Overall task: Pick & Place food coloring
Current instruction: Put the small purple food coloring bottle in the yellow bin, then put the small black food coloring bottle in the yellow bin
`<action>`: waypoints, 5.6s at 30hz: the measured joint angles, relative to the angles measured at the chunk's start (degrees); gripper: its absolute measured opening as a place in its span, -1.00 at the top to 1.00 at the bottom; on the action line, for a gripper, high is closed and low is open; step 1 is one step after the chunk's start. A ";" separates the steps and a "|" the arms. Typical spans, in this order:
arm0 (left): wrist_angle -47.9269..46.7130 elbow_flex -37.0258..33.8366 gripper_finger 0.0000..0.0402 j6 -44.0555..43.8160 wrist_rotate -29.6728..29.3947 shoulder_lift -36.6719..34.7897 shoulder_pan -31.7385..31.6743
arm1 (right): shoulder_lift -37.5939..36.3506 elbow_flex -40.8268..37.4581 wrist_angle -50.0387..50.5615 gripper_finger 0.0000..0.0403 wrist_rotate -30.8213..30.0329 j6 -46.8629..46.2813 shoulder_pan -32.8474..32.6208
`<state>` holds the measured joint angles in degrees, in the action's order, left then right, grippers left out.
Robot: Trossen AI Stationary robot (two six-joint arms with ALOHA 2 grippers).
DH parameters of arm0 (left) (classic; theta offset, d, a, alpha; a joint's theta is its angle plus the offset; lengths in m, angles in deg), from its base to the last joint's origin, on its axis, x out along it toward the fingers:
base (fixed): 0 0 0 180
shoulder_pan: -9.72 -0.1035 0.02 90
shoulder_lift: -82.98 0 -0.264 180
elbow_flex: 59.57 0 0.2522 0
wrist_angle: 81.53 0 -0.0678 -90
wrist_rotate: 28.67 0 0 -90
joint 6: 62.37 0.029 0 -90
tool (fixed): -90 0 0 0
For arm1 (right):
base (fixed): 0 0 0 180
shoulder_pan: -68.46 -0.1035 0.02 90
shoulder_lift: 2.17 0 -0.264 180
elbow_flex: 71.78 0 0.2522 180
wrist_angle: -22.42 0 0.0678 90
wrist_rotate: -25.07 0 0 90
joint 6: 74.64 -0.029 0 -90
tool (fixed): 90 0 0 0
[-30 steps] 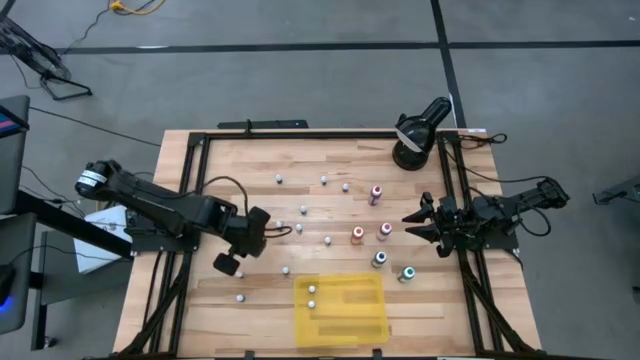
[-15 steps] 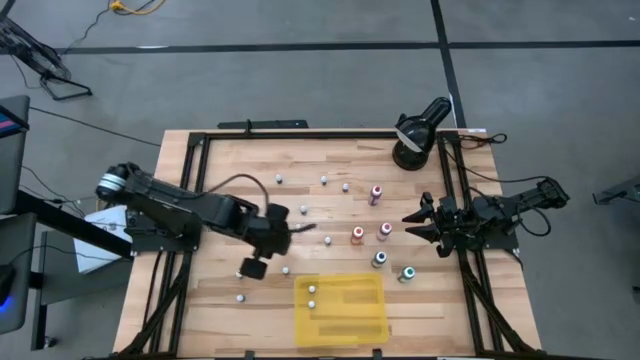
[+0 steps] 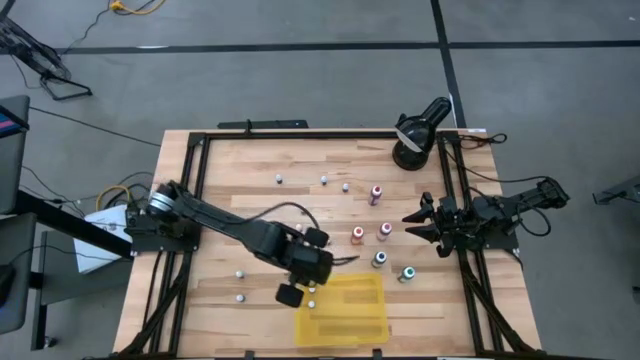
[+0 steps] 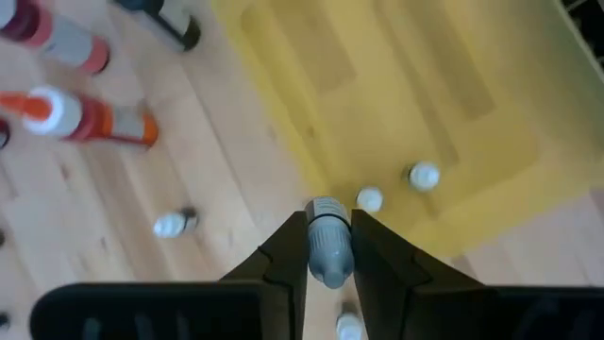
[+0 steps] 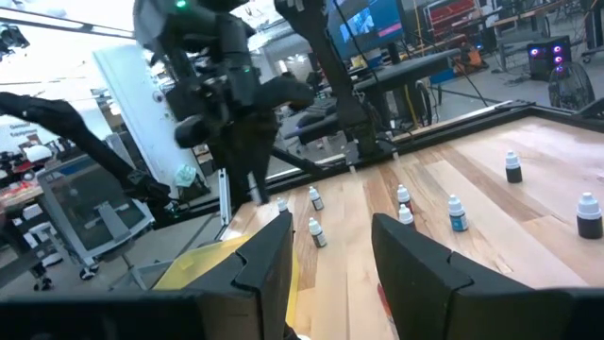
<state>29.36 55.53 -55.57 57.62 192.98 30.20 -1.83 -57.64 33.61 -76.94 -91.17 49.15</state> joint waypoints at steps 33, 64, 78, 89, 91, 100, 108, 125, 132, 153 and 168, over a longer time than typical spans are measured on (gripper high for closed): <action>-0.44 10.75 0.71 -4.31 0.10 20.44 2.65 | 0.04 0.00 -0.02 0.31 0.00 0.00 0.01; -0.99 10.73 0.60 -4.47 -0.83 22.42 2.07 | 0.02 0.00 -0.02 0.32 0.00 0.00 0.00; -0.88 10.73 0.59 -4.77 -0.09 22.41 2.07 | 0.02 -0.02 -0.02 0.31 0.00 0.00 0.00; -0.84 11.09 0.24 -5.84 -0.55 22.40 2.07 | 0.02 -0.01 -0.01 0.31 0.00 0.00 0.00; -1.04 12.18 0.22 -5.05 -0.60 22.40 2.07 | 0.02 -0.02 -0.01 0.31 0.00 0.00 0.00; -11.17 26.25 0.21 -5.24 -0.93 22.32 2.20 | 0.02 -0.01 -0.01 0.31 0.00 0.00 0.00; -18.52 32.87 0.21 -8.06 -1.14 20.90 2.32 | 0.01 0.00 0.00 0.32 0.00 0.00 0.00; -22.70 21.18 0.21 -10.99 -4.61 11.46 2.81 | 0.02 0.00 -0.02 0.32 -0.02 0.00 0.00; -9.37 -4.53 0.21 -13.17 -4.73 -4.65 3.73 | 0.01 -0.01 -0.02 0.31 -0.01 0.00 0.00; -2.05 -45.94 0.21 -16.19 2.58 -34.69 14.68 | 0.00 0.00 -0.02 0.31 -0.02 0.00 0.01; 6.44 -54.65 0.26 3.72 -0.50 -34.64 15.47 | 0.00 0.00 -0.02 0.31 0.00 0.00 0.00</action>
<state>35.81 0.88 -51.85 57.12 158.33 45.66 -1.83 -57.64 33.59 -76.95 -91.17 49.15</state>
